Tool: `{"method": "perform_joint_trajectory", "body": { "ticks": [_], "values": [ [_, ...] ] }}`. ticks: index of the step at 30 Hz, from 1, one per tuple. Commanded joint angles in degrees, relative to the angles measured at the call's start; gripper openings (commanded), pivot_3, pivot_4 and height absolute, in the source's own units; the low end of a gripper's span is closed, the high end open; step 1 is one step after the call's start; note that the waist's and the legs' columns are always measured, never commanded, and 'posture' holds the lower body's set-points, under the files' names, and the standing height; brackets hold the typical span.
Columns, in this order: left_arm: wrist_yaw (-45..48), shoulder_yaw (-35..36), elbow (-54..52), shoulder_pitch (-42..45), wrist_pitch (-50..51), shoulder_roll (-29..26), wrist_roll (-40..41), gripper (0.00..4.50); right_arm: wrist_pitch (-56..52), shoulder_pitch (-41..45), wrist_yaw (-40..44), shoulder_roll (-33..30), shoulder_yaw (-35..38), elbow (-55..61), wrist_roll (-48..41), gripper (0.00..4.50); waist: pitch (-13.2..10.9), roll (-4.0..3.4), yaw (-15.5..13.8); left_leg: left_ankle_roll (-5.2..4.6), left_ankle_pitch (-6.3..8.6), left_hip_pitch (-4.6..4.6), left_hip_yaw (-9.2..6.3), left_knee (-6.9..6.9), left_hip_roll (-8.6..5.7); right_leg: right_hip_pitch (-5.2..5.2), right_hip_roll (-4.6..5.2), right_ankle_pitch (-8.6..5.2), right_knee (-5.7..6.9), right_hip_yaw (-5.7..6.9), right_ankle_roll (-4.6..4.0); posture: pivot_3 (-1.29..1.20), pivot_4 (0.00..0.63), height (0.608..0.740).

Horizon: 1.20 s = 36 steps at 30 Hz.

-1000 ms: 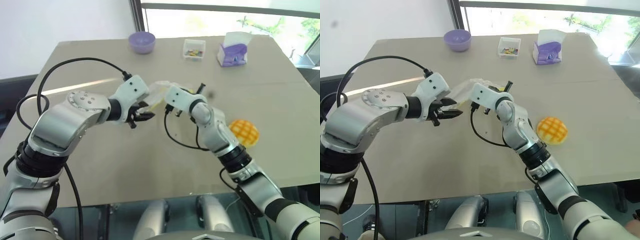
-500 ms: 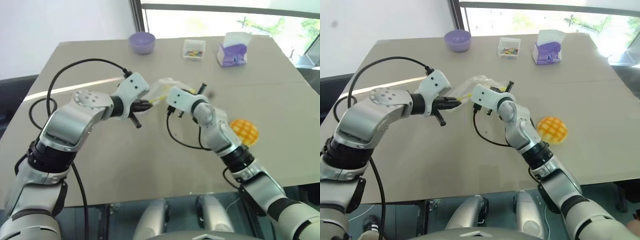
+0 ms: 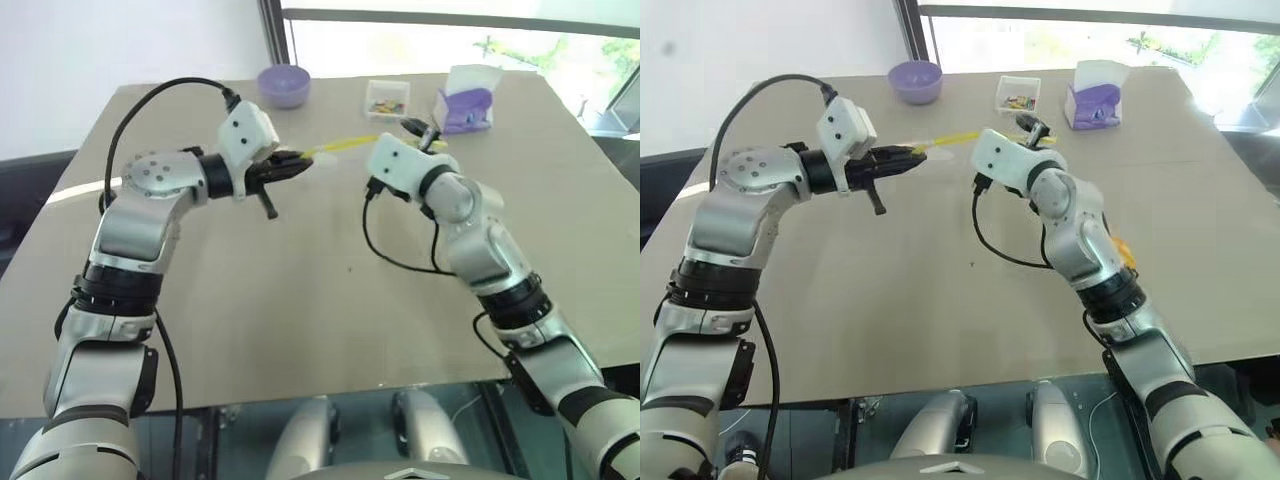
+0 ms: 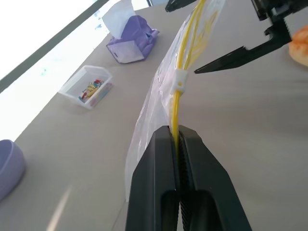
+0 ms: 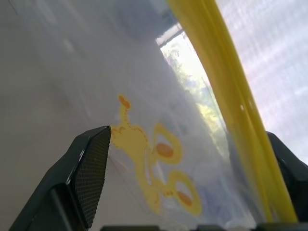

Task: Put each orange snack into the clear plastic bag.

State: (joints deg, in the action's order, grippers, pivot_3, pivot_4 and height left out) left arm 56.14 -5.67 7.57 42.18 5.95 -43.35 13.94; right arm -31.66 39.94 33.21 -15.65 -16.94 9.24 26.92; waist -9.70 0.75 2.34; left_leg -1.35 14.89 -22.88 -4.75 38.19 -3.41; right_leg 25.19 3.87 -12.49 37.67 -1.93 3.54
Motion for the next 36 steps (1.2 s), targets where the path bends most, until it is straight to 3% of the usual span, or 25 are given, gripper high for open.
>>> {"method": "perform_joint_trajectory", "body": {
  "ticks": [1,4,7,14,26,29,30,31,32,36],
  "values": [
    [1.6,1.4,0.0,-3.0,-9.9,0.2,-2.1,0.00,-1.6,-5.2,5.1,-1.2,4.3,9.3,-7.8,4.07,0.0,0.00,0.0,-0.01,0.01,-0.02,0.01,0.04,0.00,0.01,0.01,0.00,0.01,-0.01,0.00,0.00,0.150,0.740],
    [1.7,1.2,-0.6,-5.4,-11.6,0.8,-2.9,0.00,-3.2,-9.7,7.6,-3.5,6.8,14.8,-12.2,4.07,0.0,0.00,-0.1,-0.04,0.02,-0.03,0.01,0.12,-0.01,-0.01,0.02,0.00,0.08,0.00,0.00,0.00,0.150,0.740],
    [2.0,0.8,-2.6,-7.9,-11.2,1.2,-3.1,0.00,-5.5,-14.3,11.1,-6.4,10.3,21.1,-17.7,3.23,0.0,0.00,-0.2,-0.09,0.04,0.03,0.00,0.17,-0.01,-0.05,0.01,0.00,0.17,0.01,0.01,0.00,0.150,0.740],
    [2.3,0.8,-5.0,-10.2,-10.1,1.7,-3.5,0.00,-8.7,-16.2,13.4,-9.4,15.8,26.3,-28.7,0.02,0.0,0.00,-0.1,-0.29,0.16,0.08,0.01,0.21,0.02,-0.09,0.00,0.00,0.20,0.03,0.02,0.00,0.150,0.740],
    [0.6,1.8,-8.7,-13.0,-7.7,1.7,-4.5,0.00,-3.1,-13.1,8.3,-8.8,13.0,17.8,-32.3,0.02,0.0,0.01,-0.3,-0.28,0.15,0.09,0.01,0.21,0.02,-0.10,0.02,0.00,0.18,0.04,0.02,0.00,0.150,0.740],
    [-0.1,2.9,-8.4,-13.7,-7.5,1.2,-4.9,0.00,2.6,-12.2,8.7,-10.6,11.1,11.4,-30.4,0.88,0.0,0.01,-0.3,-0.27,0.15,0.09,0.01,0.21,0.02,-0.10,0.02,0.00,0.18,0.04,0.02,0.00,0.150,0.740],
    [-0.2,3.1,-8.3,-13.8,-7.5,1.1,-5.0,0.00,4.6,-12.1,8.5,-11.5,10.3,9.7,-29.1,0.88,0.0,0.01,-0.3,-0.27,0.15,0.09,0.01,0.21,0.02,-0.10,0.02,0.00,0.18,0.04,0.02,0.00,0.150,0.740],
    [-0.4,3.4,-8.5,-14.2,-7.4,0.9,-5.1,0.00,6.5,-12.3,9.1,-12.7,9.7,8.5,-28.2,1.57,0.0,0.01,-0.2,-0.27,0.15,0.09,0.01,0.21,0.02,-0.10,0.02,0.00,0.18,0.04,0.01,0.00,0.150,0.740],
    [-0.7,3.6,-8.7,-14.7,-7.2,0.6,-5.3,0.00,8.0,-12.8,10.2,-14.0,9.8,8.1,-28.5,1.85,0.0,0.01,-0.2,-0.27,0.15,0.09,0.02,0.21,0.02,-0.10,0.02,0.00,0.17,0.03,0.02,0.00,0.150,0.740],
    [-1.4,4.0,-9.6,-15.8,-6.6,0.1,-5.8,0.00,10.0,-14.0,13.8,-17.2,12.8,9.2,-33.5,1.85,0.0,0.01,-0.3,-0.27,0.15,0.08,0.02,0.18,0.03,-0.09,0.01,0.00,0.15,0.04,0.01,0.00,0.150,0.740]
  ]
}}
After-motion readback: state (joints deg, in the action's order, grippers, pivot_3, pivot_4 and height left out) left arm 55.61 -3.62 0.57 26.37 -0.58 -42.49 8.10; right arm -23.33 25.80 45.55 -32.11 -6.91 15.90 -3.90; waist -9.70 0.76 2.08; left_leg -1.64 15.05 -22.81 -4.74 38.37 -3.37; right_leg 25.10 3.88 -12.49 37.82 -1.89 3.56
